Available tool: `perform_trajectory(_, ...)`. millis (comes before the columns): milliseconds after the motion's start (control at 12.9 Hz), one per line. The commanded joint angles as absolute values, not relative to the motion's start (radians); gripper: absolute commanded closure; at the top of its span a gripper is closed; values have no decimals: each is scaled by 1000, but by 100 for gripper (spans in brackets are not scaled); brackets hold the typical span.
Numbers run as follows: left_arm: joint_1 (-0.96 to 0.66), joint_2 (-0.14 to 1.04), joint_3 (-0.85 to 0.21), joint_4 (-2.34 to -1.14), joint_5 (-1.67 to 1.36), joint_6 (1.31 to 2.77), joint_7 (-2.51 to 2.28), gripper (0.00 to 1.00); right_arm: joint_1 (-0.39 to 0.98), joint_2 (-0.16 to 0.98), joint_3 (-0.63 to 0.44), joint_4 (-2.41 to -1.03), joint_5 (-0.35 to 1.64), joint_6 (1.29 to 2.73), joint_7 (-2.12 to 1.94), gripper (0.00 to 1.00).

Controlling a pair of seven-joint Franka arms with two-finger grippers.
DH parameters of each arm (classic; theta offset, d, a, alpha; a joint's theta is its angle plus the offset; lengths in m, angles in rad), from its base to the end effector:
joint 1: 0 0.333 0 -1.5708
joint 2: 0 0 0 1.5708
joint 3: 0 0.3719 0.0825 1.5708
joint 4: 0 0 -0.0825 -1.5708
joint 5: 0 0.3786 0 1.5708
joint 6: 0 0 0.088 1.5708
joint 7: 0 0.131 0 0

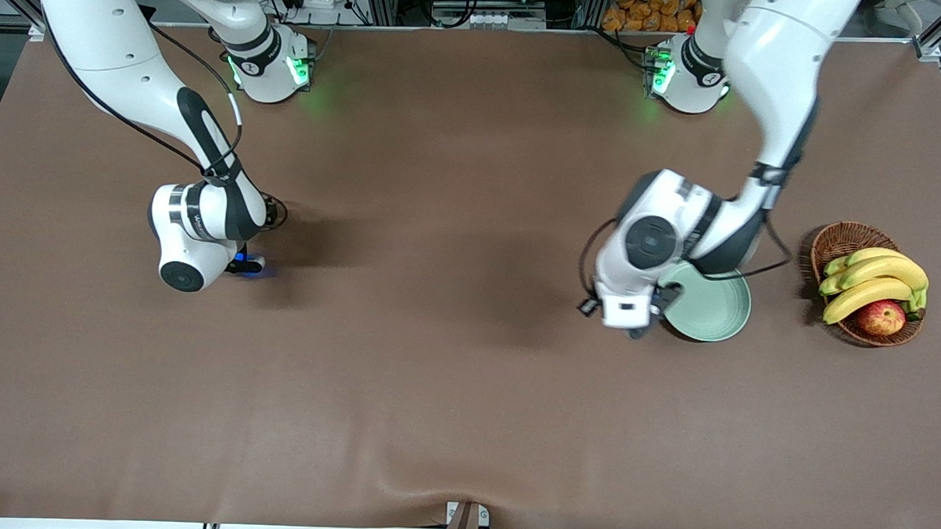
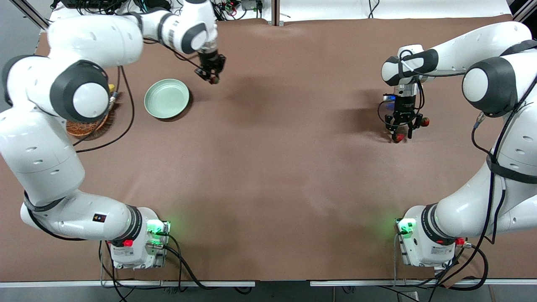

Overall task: Collect all strawberries into plate
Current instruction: 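Place the strawberry on the plate while the right gripper grasps another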

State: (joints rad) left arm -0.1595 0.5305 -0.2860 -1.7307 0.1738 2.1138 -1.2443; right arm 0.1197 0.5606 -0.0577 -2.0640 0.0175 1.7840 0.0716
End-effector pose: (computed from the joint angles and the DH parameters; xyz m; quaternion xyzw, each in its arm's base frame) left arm 0.6206 -0.2601 0.3035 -0.9327 -0.3554 0.0412 0.0446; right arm 0.4867 0.0312 0.1632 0.9131 -0.0118 -0.4060 0.0359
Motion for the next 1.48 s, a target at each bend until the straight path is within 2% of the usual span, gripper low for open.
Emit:
perform_trajectory(0, -51, 497, -296, -1772, 192, 2066, -1039, 100, 106, 555, -46, -2074, 11, 1792, 66, 55)
perform_trajectory(78, -16, 495, -296, -1788, 193, 2066, -991, 100, 106, 555, -46, -2072, 14, 1799, 66, 65)
perform_trajectory(156, 20, 497, -296, -1802, 195, 2066, -927, 100, 104, 555, -46, -2072, 14, 1818, 66, 68)
perform_trajectory(467, 109, 508, -295, -1919, 276, 2201, -753, 100, 103, 548, -46, -2025, 66, 1821, 69, 76)
perform_trajectory(544, 127, 511, -296, -1934, 323, 2221, -750, 91, 101, 542, -46, -2008, 119, 1819, 71, 80)
perform_trajectory(622, 144, 521, -296, -1936, 343, 2224, -749, 71, 100, 538, -46, -1973, 159, 1816, 72, 81)
perform_trajectory(700, 143, 526, -296, -1933, 350, 2224, -721, 40, 101, 540, -46, -1942, 193, 1818, 75, 83)
perform_trajectory(778, 146, 523, -296, -1930, 350, 2224, -697, 0, 109, 540, -45, -1912, 245, 1815, 80, 88)
perform_trajectory(933, 144, 508, -298, -1922, 344, 2221, -695, 0, 145, 545, -41, -1879, 479, 1813, 87, 88)
perform_trajectory(1089, 144, 489, -345, -1907, 321, 2215, -707, 0, 251, 555, -43, -1864, 752, 1831, 89, 88)
perform_trajectory(1400, 112, 502, -448, -1856, 207, 2204, -866, 0, 478, 626, -41, -1786, 1009, 2014, 216, 89)
